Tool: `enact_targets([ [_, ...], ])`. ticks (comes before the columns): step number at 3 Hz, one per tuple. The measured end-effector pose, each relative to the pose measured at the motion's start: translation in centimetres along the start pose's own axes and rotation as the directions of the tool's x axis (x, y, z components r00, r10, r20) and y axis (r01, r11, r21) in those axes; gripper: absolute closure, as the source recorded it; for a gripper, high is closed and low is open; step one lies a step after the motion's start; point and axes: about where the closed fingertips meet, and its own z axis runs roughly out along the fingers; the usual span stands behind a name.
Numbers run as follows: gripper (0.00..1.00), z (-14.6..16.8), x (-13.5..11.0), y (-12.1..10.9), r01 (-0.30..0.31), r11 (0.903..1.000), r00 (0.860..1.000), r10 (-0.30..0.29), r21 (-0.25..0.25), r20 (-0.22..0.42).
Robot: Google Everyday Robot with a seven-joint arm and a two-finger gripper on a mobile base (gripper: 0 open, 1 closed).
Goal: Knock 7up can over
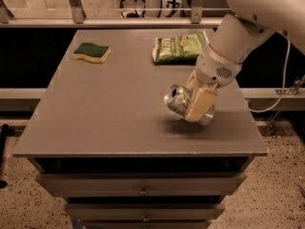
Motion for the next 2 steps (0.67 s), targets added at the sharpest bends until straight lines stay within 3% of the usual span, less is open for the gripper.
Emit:
enact_targets([
  [1,0.15,1.4,-0.4,-0.2,0.01,0.9999,1.0,-0.01,-0.013,-0.019],
  [2,0.0,2.8,-1.1,-0.3,0.014,0.9998,1.0,-0.014,-0.01,-0.016],
])
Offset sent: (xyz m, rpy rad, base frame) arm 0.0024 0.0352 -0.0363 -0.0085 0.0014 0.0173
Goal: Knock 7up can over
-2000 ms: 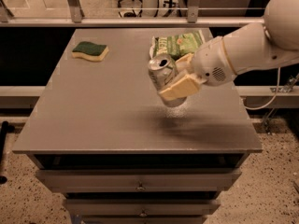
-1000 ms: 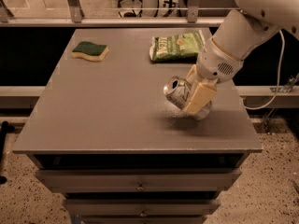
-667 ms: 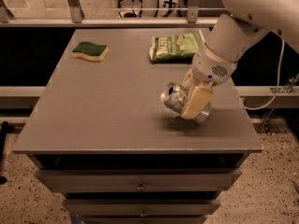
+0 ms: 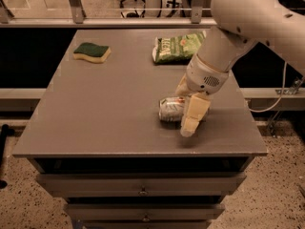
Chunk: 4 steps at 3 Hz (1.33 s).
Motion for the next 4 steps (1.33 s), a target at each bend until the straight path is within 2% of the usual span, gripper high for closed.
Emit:
enact_targets([
  [2,0.0,-0.5,-0.3,-0.4,-0.03,0.9969,0.999,0.029,0.072,0.013],
  [3,0.0,-1.8,0.1,-0.1,-0.064,0.9901,0.997,0.058,0.125,0.047],
  [4,0.0,-2.6,0.6,0.2,-0.093,0.9832,0.994,0.082,0.157,0.075],
])
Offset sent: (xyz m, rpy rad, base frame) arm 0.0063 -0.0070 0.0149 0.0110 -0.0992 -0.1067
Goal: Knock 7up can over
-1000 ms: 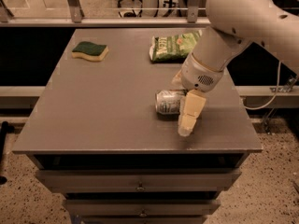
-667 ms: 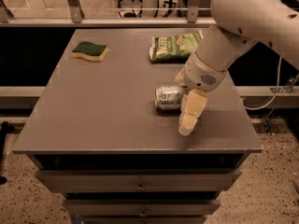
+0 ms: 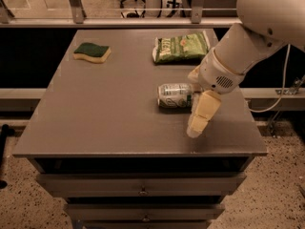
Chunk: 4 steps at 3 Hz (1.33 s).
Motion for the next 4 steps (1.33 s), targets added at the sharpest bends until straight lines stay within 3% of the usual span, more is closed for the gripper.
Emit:
enact_targets([
  [2,0.0,-1.5,0.9,-0.4,-0.041,0.9976,0.998,0.038,0.055,0.059],
  [3,0.0,-4.0,2.1,-0.8,-0.085,0.989,0.983,0.063,0.121,0.173],
  [4,0.0,-7.6,4.2,-0.8,-0.137,0.968,0.939,0.059,0.21,0.338],
])
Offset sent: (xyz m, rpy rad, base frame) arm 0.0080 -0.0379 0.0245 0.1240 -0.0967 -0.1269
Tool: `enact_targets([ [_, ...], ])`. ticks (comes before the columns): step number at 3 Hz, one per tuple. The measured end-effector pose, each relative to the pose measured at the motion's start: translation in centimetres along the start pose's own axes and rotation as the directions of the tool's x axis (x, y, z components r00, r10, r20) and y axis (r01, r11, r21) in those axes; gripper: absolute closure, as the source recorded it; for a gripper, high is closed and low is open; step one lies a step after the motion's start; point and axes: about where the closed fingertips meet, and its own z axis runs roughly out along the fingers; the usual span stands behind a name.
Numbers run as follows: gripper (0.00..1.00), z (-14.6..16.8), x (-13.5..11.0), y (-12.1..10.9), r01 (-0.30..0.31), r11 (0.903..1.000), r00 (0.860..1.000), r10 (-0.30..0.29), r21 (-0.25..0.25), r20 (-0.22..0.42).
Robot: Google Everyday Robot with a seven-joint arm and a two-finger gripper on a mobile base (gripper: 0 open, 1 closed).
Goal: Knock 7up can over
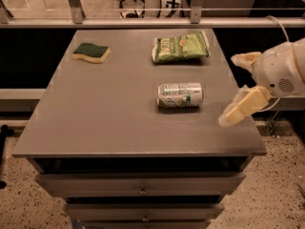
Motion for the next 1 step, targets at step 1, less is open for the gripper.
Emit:
enact_targets([
  [1,0.0,-2.19,0.01,0.26,-0.021,0.9994,0.997,0.019,0.029,0.073],
])
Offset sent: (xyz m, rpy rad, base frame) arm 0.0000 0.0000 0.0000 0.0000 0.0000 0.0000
